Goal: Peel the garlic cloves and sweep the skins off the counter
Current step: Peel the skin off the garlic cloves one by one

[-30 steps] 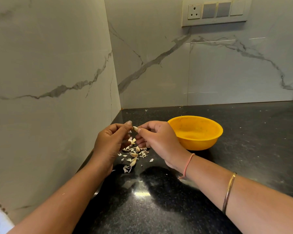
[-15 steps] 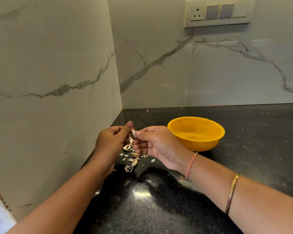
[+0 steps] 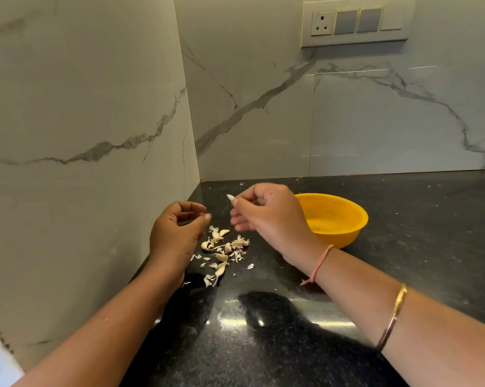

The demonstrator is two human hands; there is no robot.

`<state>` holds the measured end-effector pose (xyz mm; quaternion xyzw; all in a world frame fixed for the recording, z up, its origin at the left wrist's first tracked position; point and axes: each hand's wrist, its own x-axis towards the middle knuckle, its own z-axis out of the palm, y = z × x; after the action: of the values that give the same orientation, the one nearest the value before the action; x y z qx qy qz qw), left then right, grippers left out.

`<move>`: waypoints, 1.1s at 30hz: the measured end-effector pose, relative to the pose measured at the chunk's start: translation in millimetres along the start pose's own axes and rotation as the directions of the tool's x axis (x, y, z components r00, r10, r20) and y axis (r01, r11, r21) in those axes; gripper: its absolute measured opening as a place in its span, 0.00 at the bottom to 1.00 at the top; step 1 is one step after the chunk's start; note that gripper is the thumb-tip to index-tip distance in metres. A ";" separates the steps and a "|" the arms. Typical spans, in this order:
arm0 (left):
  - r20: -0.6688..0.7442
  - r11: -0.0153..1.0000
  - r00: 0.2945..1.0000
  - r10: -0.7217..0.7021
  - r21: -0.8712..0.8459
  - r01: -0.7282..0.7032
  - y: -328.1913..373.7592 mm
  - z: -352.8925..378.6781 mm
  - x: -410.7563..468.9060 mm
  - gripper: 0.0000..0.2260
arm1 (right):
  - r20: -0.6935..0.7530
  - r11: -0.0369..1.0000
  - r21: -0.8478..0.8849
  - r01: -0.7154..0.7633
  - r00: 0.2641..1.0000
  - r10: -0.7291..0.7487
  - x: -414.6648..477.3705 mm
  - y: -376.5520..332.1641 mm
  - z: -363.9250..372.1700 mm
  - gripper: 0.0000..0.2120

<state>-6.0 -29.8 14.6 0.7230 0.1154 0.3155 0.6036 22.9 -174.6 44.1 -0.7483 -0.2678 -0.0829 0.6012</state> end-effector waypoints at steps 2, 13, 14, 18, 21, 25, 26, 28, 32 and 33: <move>-0.003 0.999 1.000 0.016 0.035 -0.016 -1.1 0.2 -0.3 0.08 | -0.073 0.917 -0.347 0.199 0.968 -0.238 4.3 -4.7 -8.7 0.04; 0.001 0.993 1.000 -0.013 0.121 0.013 -2.5 -4.1 1.7 0.07 | -0.082 0.501 -0.861 -0.084 0.996 0.026 22.6 1.7 -51.8 0.10; -0.002 0.992 1.000 -0.010 0.128 0.010 -3.0 -5.1 2.7 0.05 | -0.076 0.505 -0.859 -0.083 0.996 0.035 23.1 4.1 -51.2 0.11; -0.022 0.983 1.000 0.014 0.183 -0.009 -1.7 -9.0 2.8 0.06 | -0.078 0.507 -0.861 -0.046 0.996 -0.042 22.6 10.5 -49.7 0.11; -0.013 0.973 1.000 0.018 0.229 -0.015 1.2 -9.6 0.5 0.13 | -0.062 0.481 -0.876 0.035 0.981 -0.184 18.4 8.3 -45.5 0.12; 0.004 0.962 0.999 0.032 0.271 -0.032 1.2 -10.2 1.4 0.09 | 0.063 0.493 -0.816 0.301 0.895 -0.442 11.6 8.1 -30.3 0.08; 0.004 0.960 0.999 0.045 0.277 -0.044 0.6 -11.2 2.9 0.06 | 0.113 0.503 -0.782 0.368 0.877 -0.467 9.7 7.3 -23.9 0.06; 0.006 0.949 0.998 0.070 0.308 -0.068 -0.8 -12.9 5.3 0.10 | 0.167 0.514 -0.736 0.441 0.854 -0.493 5.2 5.0 -12.4 0.07; 0.015 0.922 0.996 0.088 0.376 -0.087 0.4 -12.0 6.2 0.14 | 0.351 0.495 -0.726 0.477 0.877 -0.329 6.5 16.9 10.0 0.05; 0.009 0.918 0.996 0.086 0.387 -0.083 0.7 -11.7 6.1 0.13 | 0.361 0.517 -0.727 0.452 0.892 -0.272 9.5 22.0 14.4 0.08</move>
<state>-8.4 -17.3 18.0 0.8309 0.1465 0.3154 0.4343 39.1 -161.0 25.8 -0.8670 -0.4120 -0.2411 0.1428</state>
